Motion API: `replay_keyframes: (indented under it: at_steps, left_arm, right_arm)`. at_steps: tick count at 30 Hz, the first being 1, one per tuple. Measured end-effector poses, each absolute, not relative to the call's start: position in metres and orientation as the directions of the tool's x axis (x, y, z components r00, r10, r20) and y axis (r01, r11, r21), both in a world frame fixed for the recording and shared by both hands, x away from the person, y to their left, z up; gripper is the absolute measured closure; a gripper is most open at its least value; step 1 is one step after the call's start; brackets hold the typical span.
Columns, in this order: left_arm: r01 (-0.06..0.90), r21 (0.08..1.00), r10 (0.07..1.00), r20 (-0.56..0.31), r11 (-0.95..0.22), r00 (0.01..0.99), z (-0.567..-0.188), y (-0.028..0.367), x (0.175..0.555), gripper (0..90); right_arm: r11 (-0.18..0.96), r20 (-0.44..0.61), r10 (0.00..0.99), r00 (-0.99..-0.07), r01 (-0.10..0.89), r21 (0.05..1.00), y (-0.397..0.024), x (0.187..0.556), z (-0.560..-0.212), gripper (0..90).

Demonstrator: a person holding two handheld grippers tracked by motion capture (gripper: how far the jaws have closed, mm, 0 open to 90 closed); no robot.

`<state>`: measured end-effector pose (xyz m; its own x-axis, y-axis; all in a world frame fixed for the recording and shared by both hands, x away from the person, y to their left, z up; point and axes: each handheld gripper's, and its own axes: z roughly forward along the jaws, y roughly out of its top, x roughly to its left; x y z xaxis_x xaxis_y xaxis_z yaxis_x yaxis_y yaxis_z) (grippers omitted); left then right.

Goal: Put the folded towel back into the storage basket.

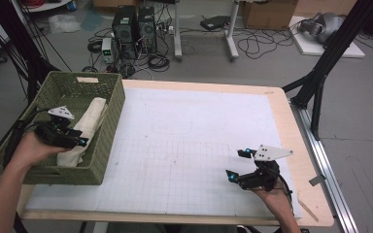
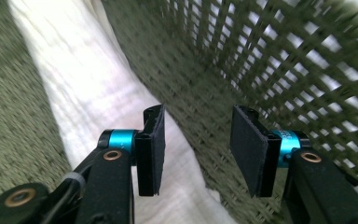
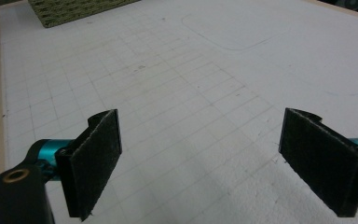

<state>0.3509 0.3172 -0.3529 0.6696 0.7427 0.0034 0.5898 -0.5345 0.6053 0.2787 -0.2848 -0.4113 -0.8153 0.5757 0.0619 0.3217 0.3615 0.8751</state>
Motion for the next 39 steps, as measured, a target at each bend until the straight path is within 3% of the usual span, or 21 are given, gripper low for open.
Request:
replay_keyframes:
  at_steps: [16, 39]
  left_arm:
    - [0.505, 0.764, 0.76, -0.029, -0.402, 0.649, -0.328, 0.319, 0.326, 46.5]
    - [0.366, 0.878, 0.734, -0.025, -0.308, 0.678, -0.319, 0.283, 0.304, 39.5]
  right_arm:
    - [0.363, 0.054, 0.576, -0.816, 0.314, 0.877, -0.283, 0.279, -0.411, 12.4]
    - [0.356, 0.05, 0.585, -0.81, 0.311, 0.881, -0.285, 0.277, -0.409, 12.1]
